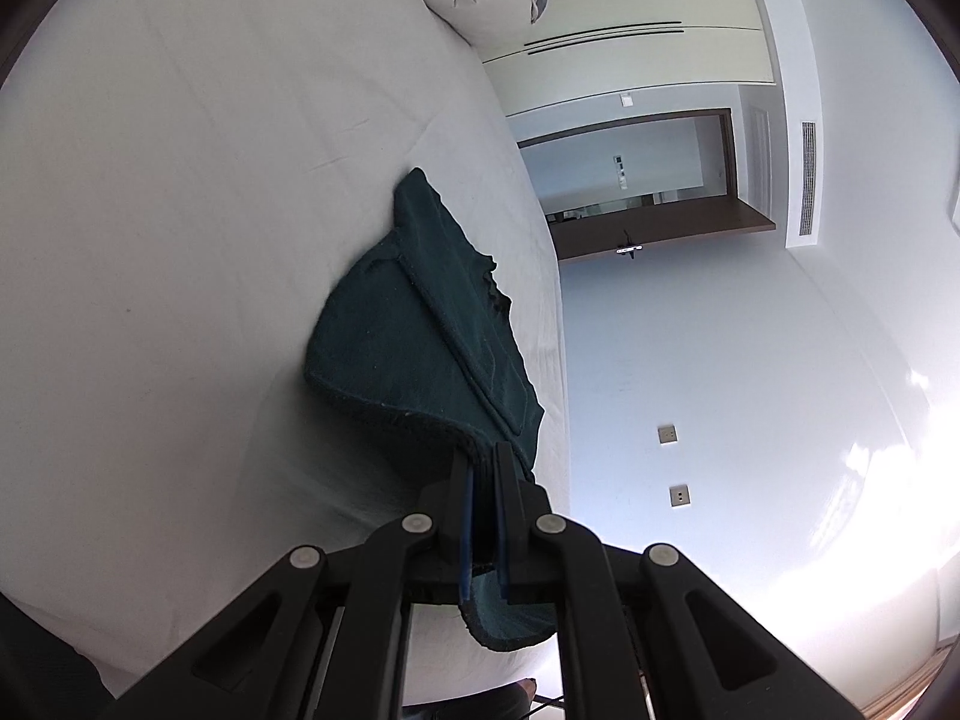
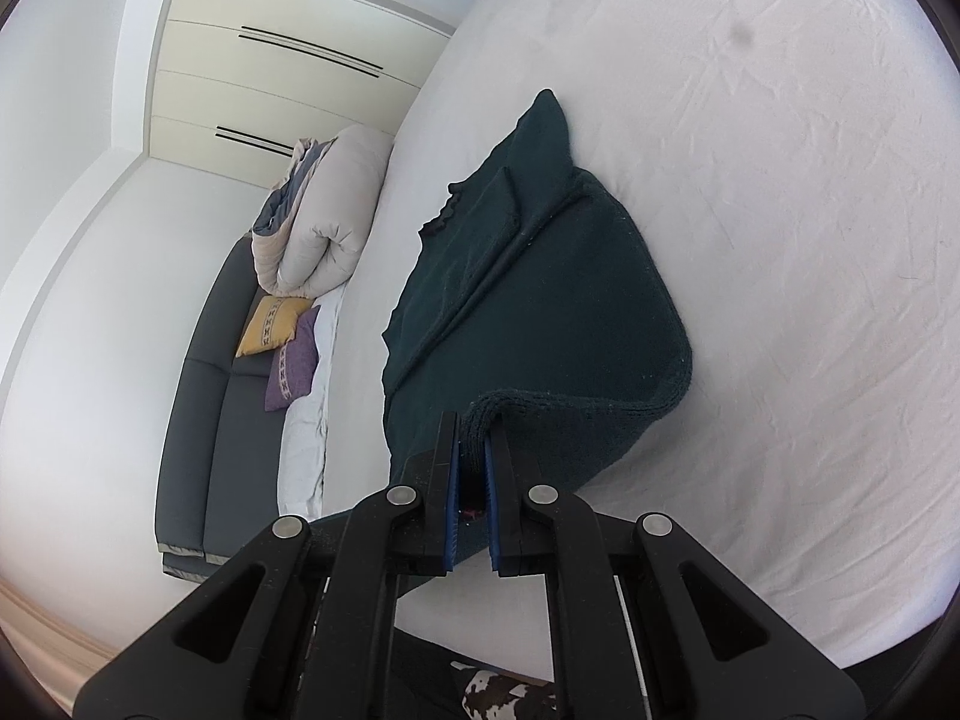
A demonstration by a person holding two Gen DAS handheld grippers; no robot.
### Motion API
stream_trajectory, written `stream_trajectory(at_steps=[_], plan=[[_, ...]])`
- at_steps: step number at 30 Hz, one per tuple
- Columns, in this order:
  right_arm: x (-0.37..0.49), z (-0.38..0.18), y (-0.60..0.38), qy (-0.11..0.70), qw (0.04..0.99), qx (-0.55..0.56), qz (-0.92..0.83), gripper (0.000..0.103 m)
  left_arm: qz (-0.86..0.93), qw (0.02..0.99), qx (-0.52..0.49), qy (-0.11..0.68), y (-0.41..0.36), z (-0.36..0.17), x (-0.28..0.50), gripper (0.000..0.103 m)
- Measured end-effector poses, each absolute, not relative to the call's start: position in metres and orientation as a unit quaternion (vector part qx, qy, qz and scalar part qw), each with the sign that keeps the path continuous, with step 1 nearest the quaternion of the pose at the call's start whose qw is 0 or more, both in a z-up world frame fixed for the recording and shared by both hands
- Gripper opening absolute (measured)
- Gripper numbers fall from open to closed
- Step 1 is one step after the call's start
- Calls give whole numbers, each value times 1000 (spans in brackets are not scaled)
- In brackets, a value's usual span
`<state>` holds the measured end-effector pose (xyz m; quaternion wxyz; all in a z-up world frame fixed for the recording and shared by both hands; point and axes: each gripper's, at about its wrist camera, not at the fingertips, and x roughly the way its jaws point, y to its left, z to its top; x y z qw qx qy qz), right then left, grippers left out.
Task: Fold small clothes
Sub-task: 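Grasp the hem with the right gripper while the left gripper lifts it, folding both toward the collar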
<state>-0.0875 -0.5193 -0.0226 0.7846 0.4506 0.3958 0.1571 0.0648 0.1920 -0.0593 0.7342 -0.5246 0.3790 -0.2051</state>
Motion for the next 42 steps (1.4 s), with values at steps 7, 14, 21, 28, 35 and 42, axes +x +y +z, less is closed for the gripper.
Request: stream_trajectory(at_steps=[7,14,21,28,35,42], plan=[[-65,-23,-515,398,787,445,158,6,-200,735,-527,376,190,-59,81,6],[-20,-17,-512,394,795,437,149,6,-194,742,-524,371,185,-54,127,5],[61,-10,-520,375,809,435,127,6,-187,752,-513,368,174,-47,208,6],[158,-28,-542,366,808,456,75,6,-165,770,-486,378,157,-48,310,5],[245,-62,-553,383,808,445,31,6,-128,781,-458,406,140,-86,385,6],[275,-100,-555,401,797,452,17,15,-94,784,-458,408,143,-118,398,73]])
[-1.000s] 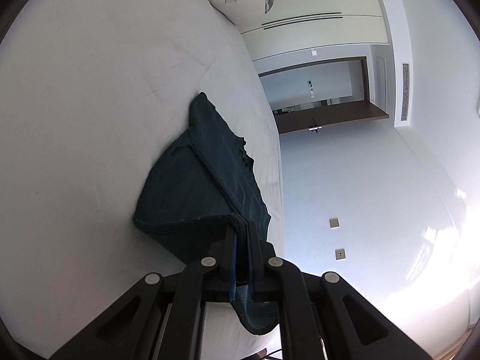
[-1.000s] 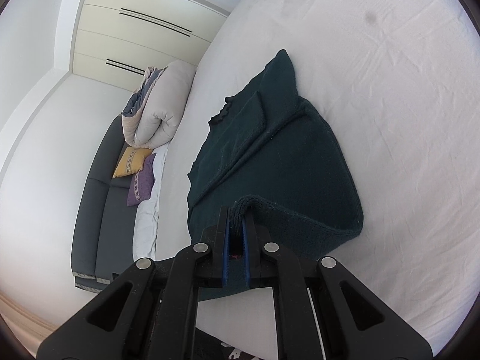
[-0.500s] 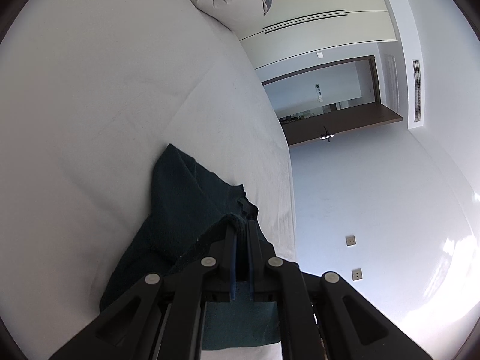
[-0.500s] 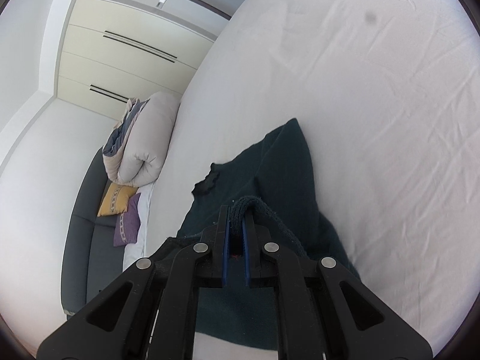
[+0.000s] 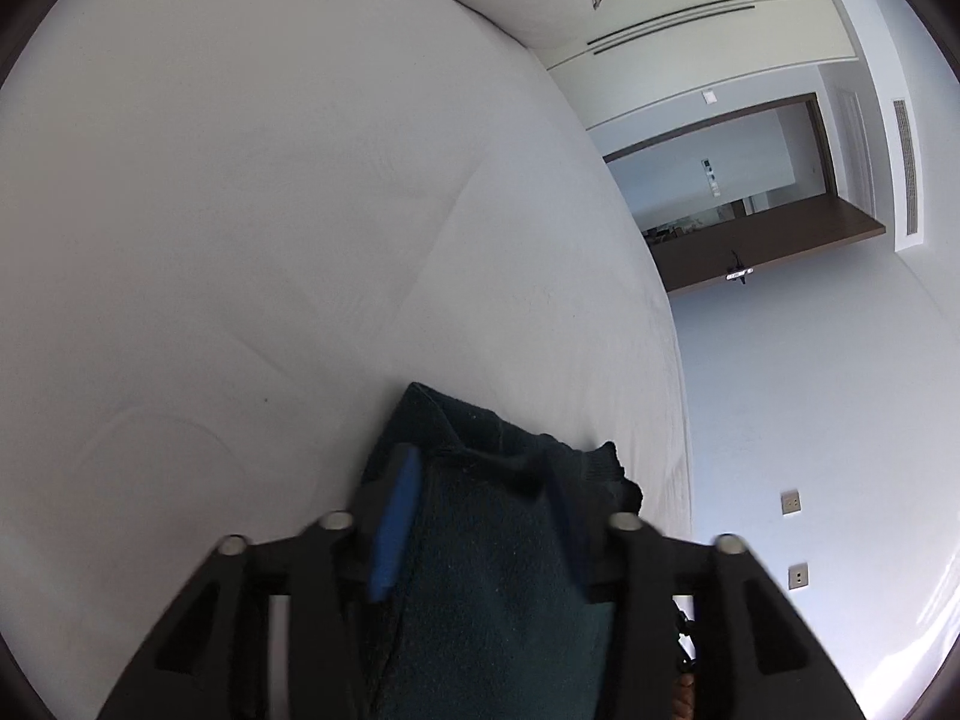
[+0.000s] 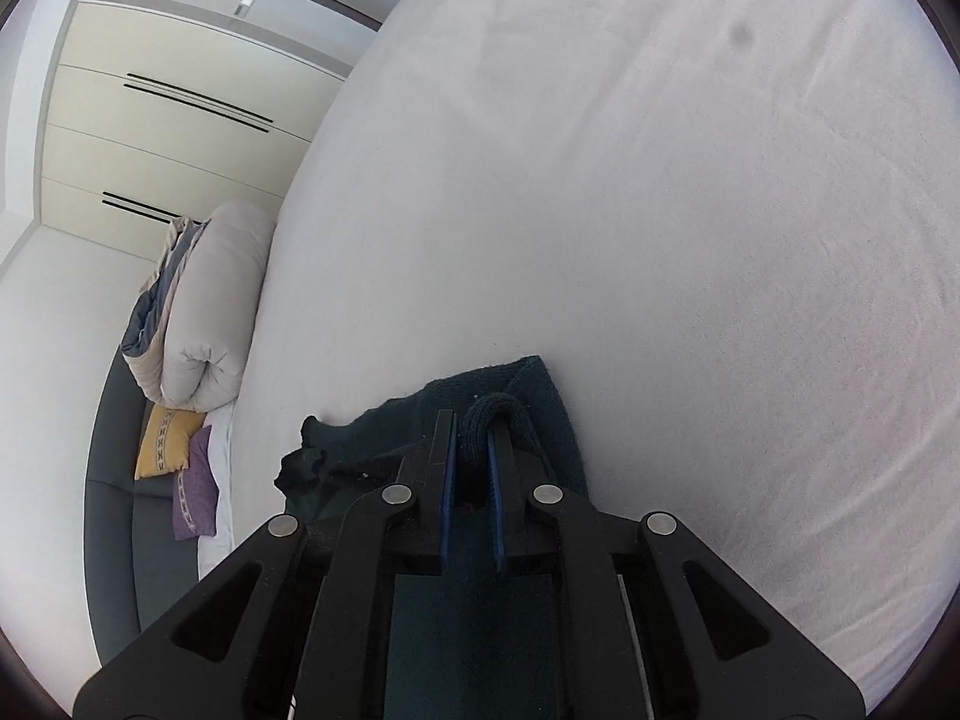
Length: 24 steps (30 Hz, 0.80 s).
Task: Fold small clothes
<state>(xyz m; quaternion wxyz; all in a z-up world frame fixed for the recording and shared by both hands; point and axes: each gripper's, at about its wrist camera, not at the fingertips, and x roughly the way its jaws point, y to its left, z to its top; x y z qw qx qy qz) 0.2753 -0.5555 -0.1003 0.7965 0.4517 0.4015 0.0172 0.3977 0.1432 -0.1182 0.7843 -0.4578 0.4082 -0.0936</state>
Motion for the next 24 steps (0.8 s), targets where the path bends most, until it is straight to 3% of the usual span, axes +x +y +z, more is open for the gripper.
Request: stream_trajectory(at_steps=[1,4,5,6,14,17,22,24], plan=[[272,-99,-554,394,802,449,20,19,-83,793,-456,395,146,-114,392,89],[265,-92,-555,376,818,434,9,45,-82,808,-440,383,150,-104,378,89],[261,-89,-558,374,820,433,-10,65,-86,809,-435,385,148,-102,371,89],[255,-85,-561,364,823,435,-25,68,-88,815,-422,388,145,-99,365,87],[206,-57,-533,381,867,321,-10,68,-87,860,-285,415,108,-105,313,82],[191,-60,-507,403,878,259,-8,66,-85,866,-246,426,99,-114,309,73],[171,-85,-475,439,877,195,1,66,-74,877,-199,431,95,-126,298,50],[168,-100,-471,456,874,165,-23,61,-76,878,-199,429,97,-129,294,42]])
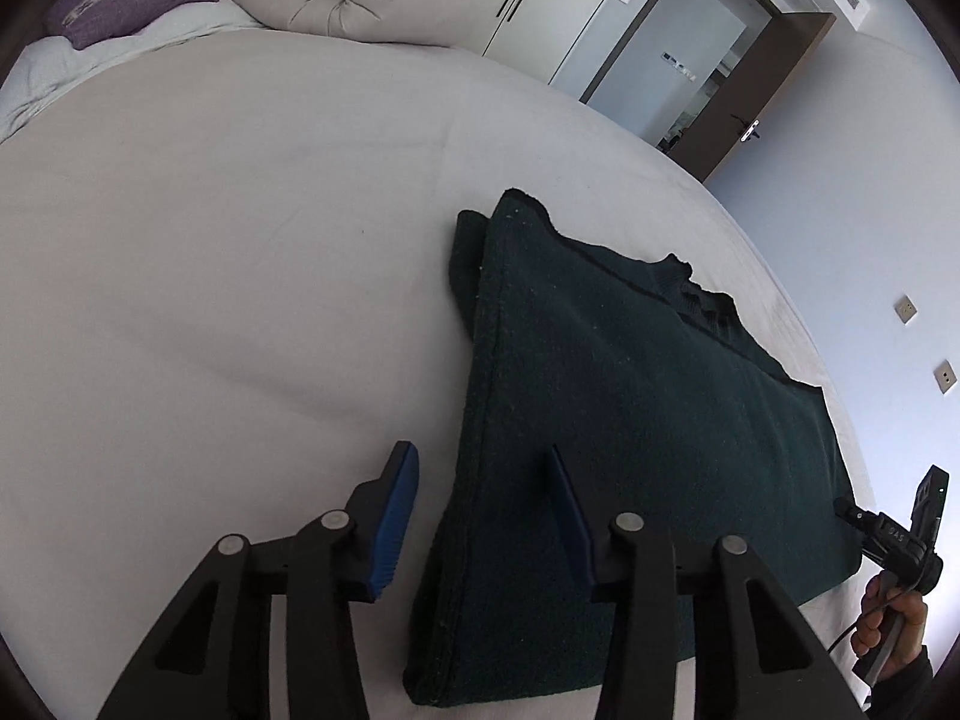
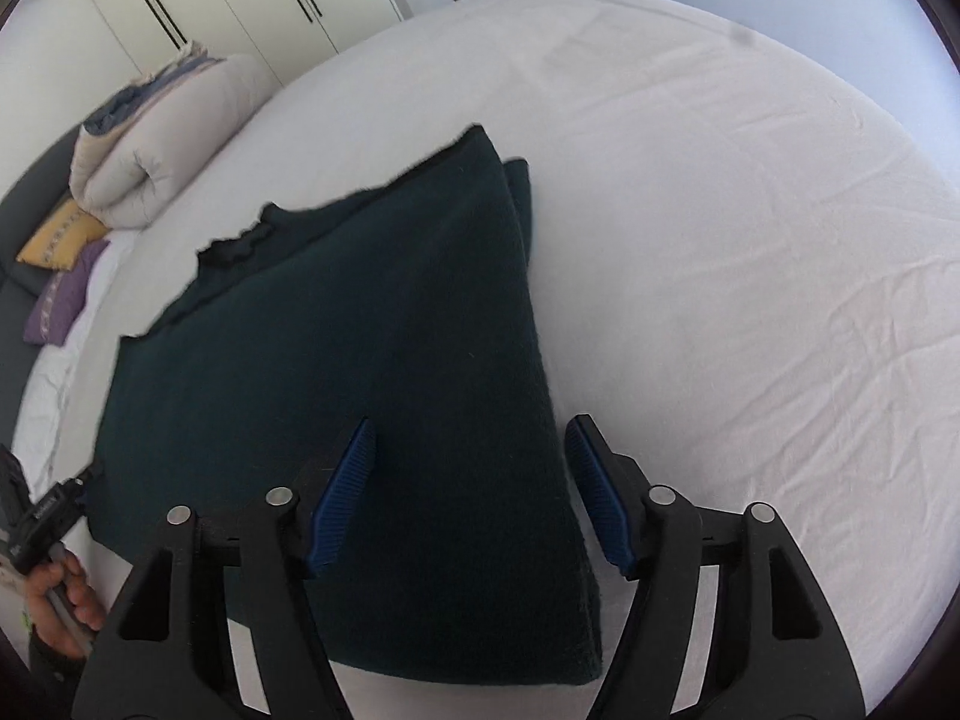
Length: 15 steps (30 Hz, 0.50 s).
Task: Fold small clothes
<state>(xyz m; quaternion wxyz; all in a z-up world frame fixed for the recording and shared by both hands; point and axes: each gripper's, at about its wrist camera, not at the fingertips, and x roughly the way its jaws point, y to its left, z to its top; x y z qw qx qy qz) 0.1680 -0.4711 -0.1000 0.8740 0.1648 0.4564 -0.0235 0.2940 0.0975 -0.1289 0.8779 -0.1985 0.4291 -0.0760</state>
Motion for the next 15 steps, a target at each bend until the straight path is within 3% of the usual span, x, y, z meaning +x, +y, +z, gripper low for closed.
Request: stream_trajectory(at_steps=[3,8,11,13,15], plan=[[155,-96,-467,442,881,168,-33,61,-87,880,-200,422,101,-130,285,33],[122,-80,-487,398,889,209,-90,60,-97,879,-213,415,107,-131,278,27],[117,-88,-499,418,874,226,-104,60,-100,878,-209,419,105,-132,277,18],[116,-91,-496,423,876,209,-104,54,-98,876,-212,421,106,-132,277,15],[112,-89,-491,427,879,190,-90,33,-99,874,-215,425,106,-132,278,13]])
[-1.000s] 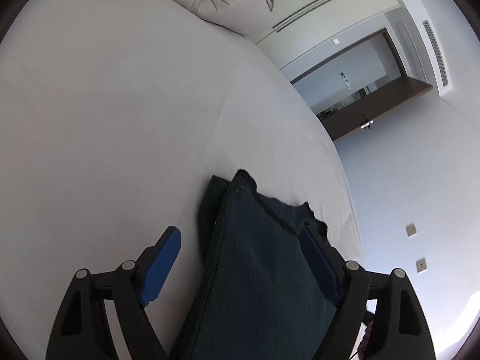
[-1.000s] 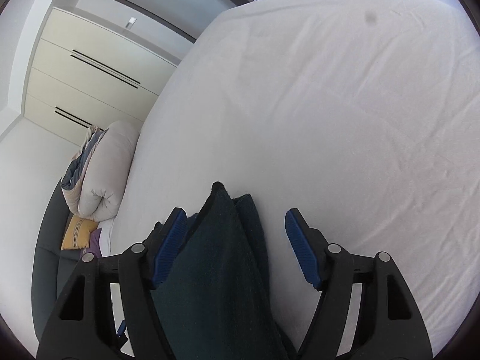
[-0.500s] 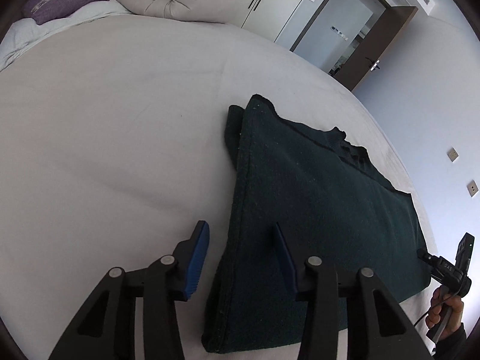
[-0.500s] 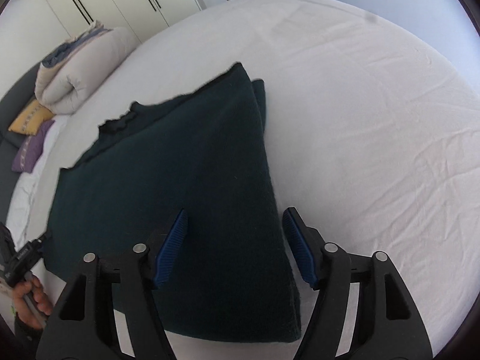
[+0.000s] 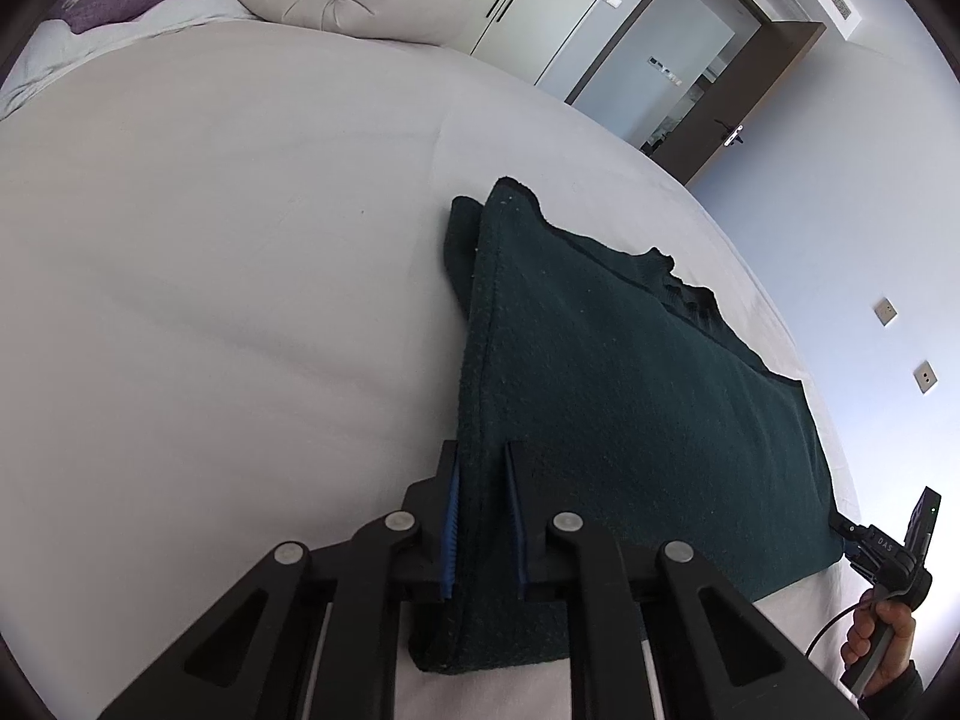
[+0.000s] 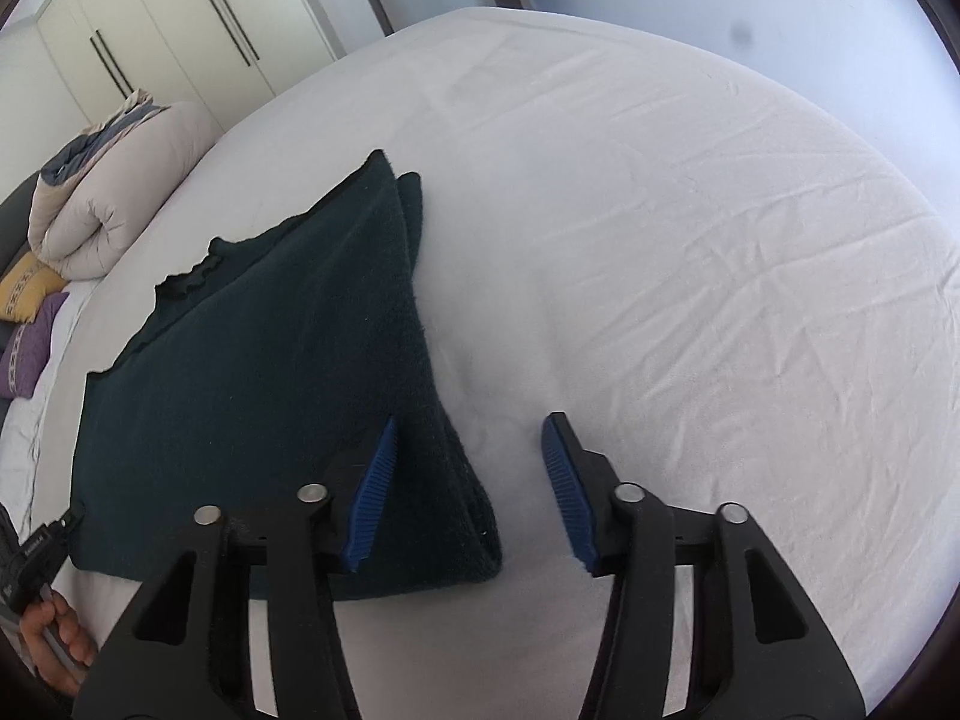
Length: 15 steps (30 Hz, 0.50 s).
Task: Fold small clothes
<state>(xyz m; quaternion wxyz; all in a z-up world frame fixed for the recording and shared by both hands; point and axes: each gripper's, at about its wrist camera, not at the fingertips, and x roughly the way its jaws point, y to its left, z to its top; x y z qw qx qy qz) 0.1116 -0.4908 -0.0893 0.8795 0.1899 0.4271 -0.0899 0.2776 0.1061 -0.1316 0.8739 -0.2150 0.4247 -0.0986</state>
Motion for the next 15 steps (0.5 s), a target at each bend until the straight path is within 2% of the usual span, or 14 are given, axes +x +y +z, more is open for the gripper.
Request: stream_trajectory(at_steps=[2,3,6,9,15], plan=[[110,-88,-483,429,882,177,-86,29,-96,876,-204,427,104,-130,277,12],[111,-87,-479,429,884,165,-86,22,-94,877,-197,427,102,-129,276,12],[109,-82,-469,422,892,132,-99,14,-86,885,-168,426,96,-124,271,11],[103,-78,-469,415,895,128,-103,10,-81,887,-155,427,93,-122,269,11],[97,-76,-469,414,894,130,-107,9,-78,884,-158,433,96,-123,265,10]])
